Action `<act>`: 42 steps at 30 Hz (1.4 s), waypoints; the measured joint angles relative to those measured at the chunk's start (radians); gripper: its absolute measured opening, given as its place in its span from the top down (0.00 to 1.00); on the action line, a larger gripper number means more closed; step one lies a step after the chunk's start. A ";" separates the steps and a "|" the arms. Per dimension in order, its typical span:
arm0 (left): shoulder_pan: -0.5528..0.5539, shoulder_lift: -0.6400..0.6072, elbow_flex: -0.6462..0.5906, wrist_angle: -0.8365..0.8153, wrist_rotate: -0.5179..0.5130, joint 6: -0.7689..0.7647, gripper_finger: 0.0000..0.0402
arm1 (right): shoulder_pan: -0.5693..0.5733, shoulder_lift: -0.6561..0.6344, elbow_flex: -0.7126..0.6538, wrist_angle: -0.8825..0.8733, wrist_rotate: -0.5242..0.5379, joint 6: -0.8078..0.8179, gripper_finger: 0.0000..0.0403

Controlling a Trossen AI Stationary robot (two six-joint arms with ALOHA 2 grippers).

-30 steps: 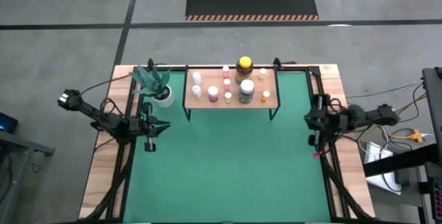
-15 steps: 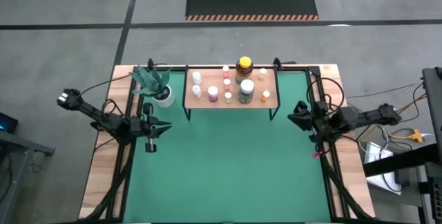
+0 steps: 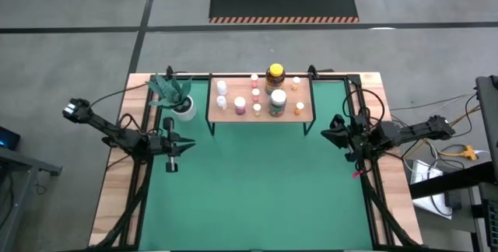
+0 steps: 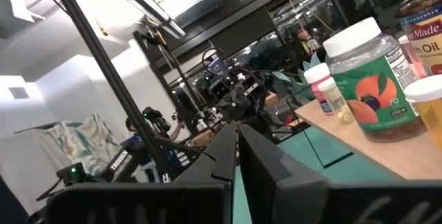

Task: Pick and place medicine bottles onto shelf by color
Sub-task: Return to Home Position

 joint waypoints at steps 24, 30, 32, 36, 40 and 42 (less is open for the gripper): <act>0.000 0.065 0.000 0.000 0.000 0.000 0.93 | 0.000 0.001 0.000 0.000 0.000 0.000 0.98; 0.000 0.077 0.000 0.000 0.000 0.000 0.93 | 0.000 0.001 0.000 0.000 0.000 0.000 0.98; 0.000 0.081 0.000 0.000 0.000 0.000 0.93 | 0.000 0.001 0.000 0.000 0.000 0.000 0.98; 0.000 0.088 0.000 0.000 0.000 0.000 0.93 | 0.000 0.001 -0.001 0.000 0.000 0.000 0.98; 0.000 0.096 0.000 0.000 0.000 0.000 0.93 | 0.000 0.001 -0.001 0.000 0.000 0.000 0.98; 0.000 0.100 0.000 0.000 0.000 0.000 0.93 | 0.000 0.001 -0.001 0.000 0.000 0.000 0.98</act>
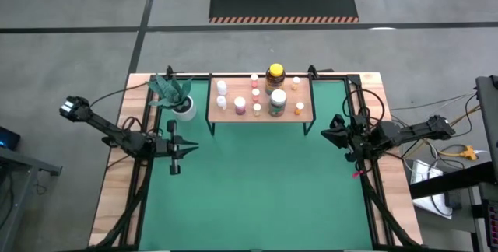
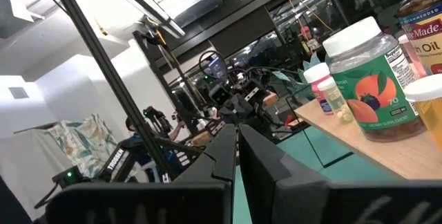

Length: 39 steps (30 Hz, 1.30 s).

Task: Pick and place medicine bottles onto shelf by color
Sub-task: Return to Home Position

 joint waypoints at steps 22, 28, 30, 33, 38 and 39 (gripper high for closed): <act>0.000 0.059 0.000 0.000 0.000 0.000 0.93 | 0.000 0.000 0.000 0.000 0.000 0.000 0.98; 0.000 0.083 0.000 0.000 0.000 0.000 0.93 | 0.000 0.000 0.000 0.000 0.000 0.000 0.98; 0.000 0.092 0.000 0.000 0.000 0.000 0.93 | 0.000 0.000 0.000 0.000 0.000 0.000 0.98; 0.000 0.108 0.000 0.000 0.000 0.000 0.93 | 0.000 0.000 0.000 0.000 0.000 0.000 0.98; 0.000 0.135 0.000 0.000 0.000 0.000 0.93 | 0.000 0.000 0.000 0.000 0.000 0.000 0.98; 0.000 0.141 0.000 0.000 0.000 0.000 0.93 | 0.000 0.000 0.000 0.000 0.000 0.000 0.98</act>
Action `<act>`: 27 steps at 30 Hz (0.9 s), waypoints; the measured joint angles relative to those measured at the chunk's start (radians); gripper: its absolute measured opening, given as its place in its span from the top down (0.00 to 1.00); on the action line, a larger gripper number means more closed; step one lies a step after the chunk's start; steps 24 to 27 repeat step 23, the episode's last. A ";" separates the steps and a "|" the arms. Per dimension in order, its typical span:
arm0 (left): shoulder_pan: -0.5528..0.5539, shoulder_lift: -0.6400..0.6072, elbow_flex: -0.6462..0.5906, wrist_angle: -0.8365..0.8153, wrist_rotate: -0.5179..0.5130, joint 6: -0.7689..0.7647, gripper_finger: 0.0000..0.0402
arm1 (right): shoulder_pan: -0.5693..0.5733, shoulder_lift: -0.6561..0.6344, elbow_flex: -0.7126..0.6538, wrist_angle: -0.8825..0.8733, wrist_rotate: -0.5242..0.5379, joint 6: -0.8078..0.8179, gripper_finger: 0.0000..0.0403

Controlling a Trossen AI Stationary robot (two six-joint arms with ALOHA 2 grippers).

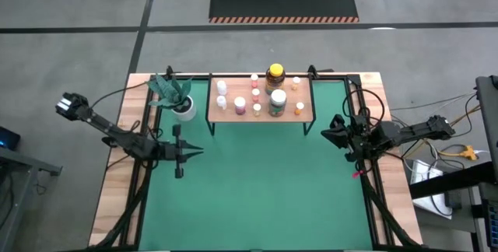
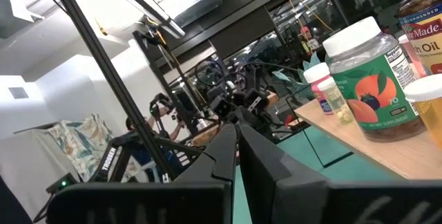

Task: Pick and place medicine bottles onto shelf by color
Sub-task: Return to Home Position

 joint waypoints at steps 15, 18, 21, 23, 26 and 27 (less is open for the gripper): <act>0.000 0.131 0.000 0.000 0.000 0.000 0.93 | 0.000 0.000 0.000 0.000 0.000 0.000 0.98; 0.000 0.165 0.000 0.000 0.000 0.000 0.93 | 0.000 0.000 0.000 0.000 0.000 0.000 0.98; 0.000 0.201 0.000 0.000 0.000 0.000 0.93 | 0.000 0.000 0.000 0.000 0.000 0.000 0.98; 0.000 0.226 0.000 0.000 0.000 0.000 0.93 | 0.000 0.000 0.000 0.000 0.000 0.000 0.98; 0.000 0.226 0.000 0.000 0.000 0.000 0.93 | 0.000 0.000 0.000 0.000 0.000 0.000 0.98; 0.000 0.226 0.000 0.000 0.000 0.000 0.93 | 0.000 0.000 0.000 0.000 0.000 0.000 0.98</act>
